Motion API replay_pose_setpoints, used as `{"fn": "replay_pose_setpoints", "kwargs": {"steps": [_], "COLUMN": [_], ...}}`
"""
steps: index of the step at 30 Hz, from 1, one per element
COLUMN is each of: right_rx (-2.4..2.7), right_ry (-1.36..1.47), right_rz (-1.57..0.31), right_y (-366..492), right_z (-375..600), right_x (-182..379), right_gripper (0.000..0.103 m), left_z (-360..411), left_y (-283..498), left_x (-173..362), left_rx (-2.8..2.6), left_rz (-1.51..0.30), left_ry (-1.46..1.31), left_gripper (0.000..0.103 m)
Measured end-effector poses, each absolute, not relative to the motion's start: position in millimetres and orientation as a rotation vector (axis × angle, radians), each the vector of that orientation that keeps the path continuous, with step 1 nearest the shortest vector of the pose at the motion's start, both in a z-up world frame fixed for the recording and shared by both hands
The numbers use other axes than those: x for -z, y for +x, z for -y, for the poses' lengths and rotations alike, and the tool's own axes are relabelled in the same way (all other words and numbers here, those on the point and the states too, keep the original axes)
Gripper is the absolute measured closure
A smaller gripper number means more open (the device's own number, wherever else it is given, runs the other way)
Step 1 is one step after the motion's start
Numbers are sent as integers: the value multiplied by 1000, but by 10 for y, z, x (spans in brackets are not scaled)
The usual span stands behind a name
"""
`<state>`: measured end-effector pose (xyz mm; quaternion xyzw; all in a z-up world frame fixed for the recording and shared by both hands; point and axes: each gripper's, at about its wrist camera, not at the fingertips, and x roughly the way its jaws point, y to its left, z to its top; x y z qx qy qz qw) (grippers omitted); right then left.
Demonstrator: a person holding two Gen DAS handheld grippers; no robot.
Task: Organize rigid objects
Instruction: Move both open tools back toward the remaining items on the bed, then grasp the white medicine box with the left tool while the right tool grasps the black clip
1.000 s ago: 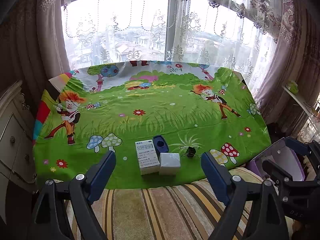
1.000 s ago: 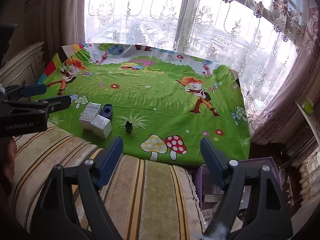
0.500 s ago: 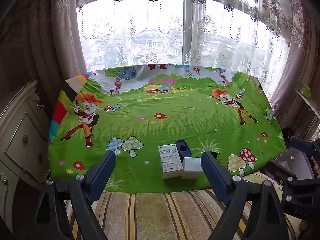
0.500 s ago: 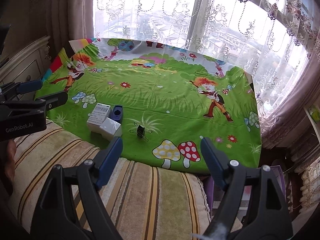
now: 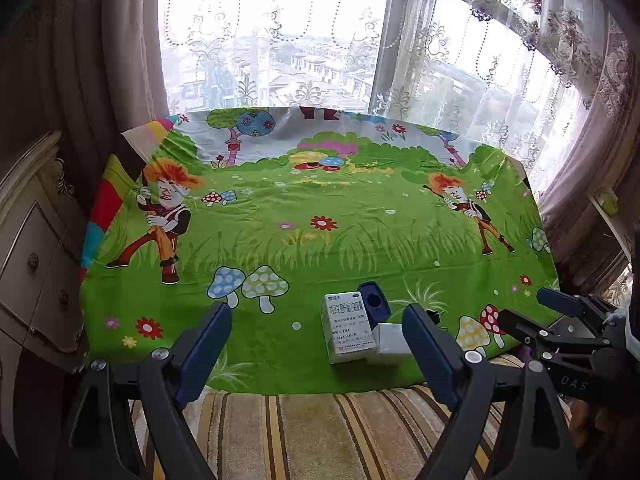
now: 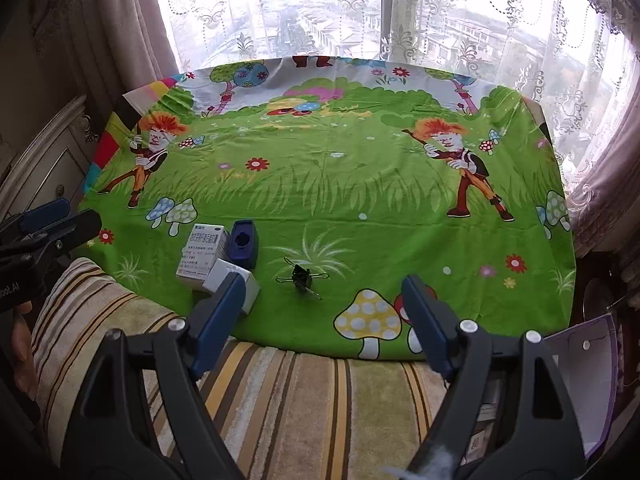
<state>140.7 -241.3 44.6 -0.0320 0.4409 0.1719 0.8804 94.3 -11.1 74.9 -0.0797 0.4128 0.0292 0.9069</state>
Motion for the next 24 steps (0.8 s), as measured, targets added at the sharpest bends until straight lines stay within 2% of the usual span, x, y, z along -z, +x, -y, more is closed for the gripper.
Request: {"fn": "replay_pose_setpoints", "kwargs": {"steps": [6,12,16,22,24], "right_rx": [-327,-344,-341,-343,-346], "right_ry": [58,81,116,155,149], "right_rz": [-1024,-1111,-1149,-1209,-1221], "right_y": [1746,1869,1900,1994,2020], "right_z": [2447,2320,2368,2401,2375], "right_x": [-204,113,226,368,400], "right_gripper": [20,20,20,20,20], "left_z": [-22,40,67,138,118], "left_y": [1360,1734,1881,1973,1987], "left_x": [-541,-38,254,438,490], "left_rx": [5,22,-10,-19,-36], "left_rz": [-987,-1137,-1205,-1255,-1264], "left_ry": [-298,-415,-444,-422,-411], "left_gripper": [15,16,23,24,27]}}
